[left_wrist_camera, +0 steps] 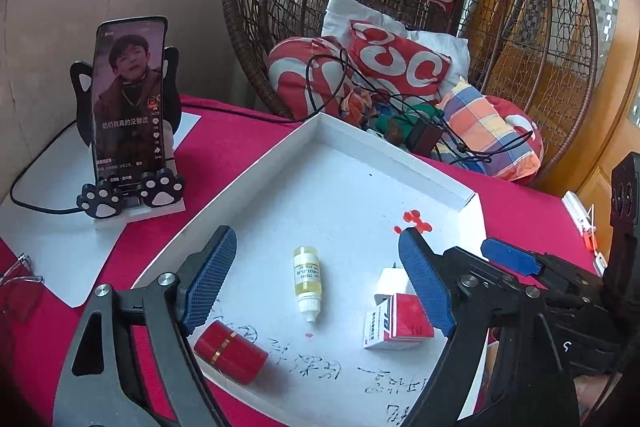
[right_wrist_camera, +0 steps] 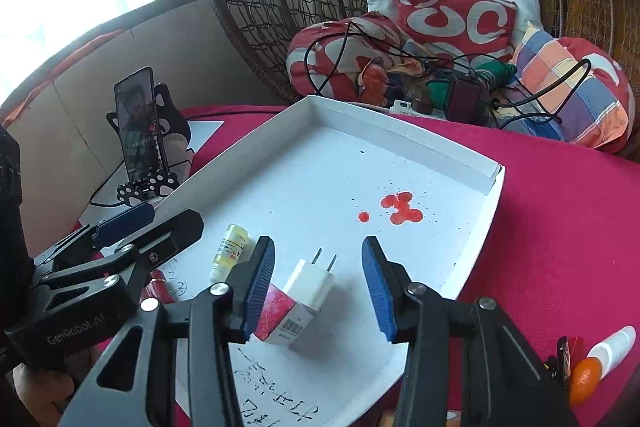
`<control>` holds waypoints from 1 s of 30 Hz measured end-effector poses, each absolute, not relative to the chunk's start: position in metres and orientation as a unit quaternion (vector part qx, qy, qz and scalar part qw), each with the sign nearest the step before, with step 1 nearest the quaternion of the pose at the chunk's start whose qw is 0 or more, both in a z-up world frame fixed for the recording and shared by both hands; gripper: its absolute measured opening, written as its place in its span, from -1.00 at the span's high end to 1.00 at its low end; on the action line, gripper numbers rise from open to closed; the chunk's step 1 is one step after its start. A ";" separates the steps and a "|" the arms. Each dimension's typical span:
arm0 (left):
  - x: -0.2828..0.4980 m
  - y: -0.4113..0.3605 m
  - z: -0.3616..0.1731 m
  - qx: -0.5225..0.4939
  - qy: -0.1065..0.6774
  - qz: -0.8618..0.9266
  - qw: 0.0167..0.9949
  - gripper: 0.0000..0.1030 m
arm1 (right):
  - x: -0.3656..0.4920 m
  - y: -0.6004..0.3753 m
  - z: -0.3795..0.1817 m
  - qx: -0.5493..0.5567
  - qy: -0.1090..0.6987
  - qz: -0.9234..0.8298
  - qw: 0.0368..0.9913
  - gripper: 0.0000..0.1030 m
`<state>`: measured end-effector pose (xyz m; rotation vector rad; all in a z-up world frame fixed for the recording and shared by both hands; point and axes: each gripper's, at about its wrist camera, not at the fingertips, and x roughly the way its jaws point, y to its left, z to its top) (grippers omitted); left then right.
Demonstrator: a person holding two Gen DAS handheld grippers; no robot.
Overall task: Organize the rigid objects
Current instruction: 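Lower the dropper bottle into the tray with the left tool while the right releases the charger, then withdraw both tools from the tray toward the remaining items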
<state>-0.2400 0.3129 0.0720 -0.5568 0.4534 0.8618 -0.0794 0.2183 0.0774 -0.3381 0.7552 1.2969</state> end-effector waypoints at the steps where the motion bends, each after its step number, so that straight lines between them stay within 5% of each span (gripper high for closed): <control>1: -0.245 0.310 0.077 -0.269 0.207 0.409 0.847 -0.91 | -0.073 0.212 0.077 -0.142 0.347 0.584 0.720 -0.67; 3: -0.256 0.299 0.090 -0.277 0.187 0.403 0.852 -1.00 | -0.064 0.193 0.081 -0.111 0.351 0.581 0.726 -0.99; 14: -0.243 0.136 0.223 -0.239 0.148 0.121 0.952 -1.00 | -0.036 0.029 0.126 0.035 0.248 0.557 0.792 -1.00; 21: -0.224 0.035 0.293 -0.201 0.159 -0.020 0.967 -1.00 | 0.001 -0.024 0.092 0.078 0.329 0.492 0.802 -1.00; 30: -0.210 -0.038 0.317 -0.128 0.183 -0.093 0.970 -1.00 | 0.025 -0.070 0.067 0.149 0.352 0.466 0.798 -1.00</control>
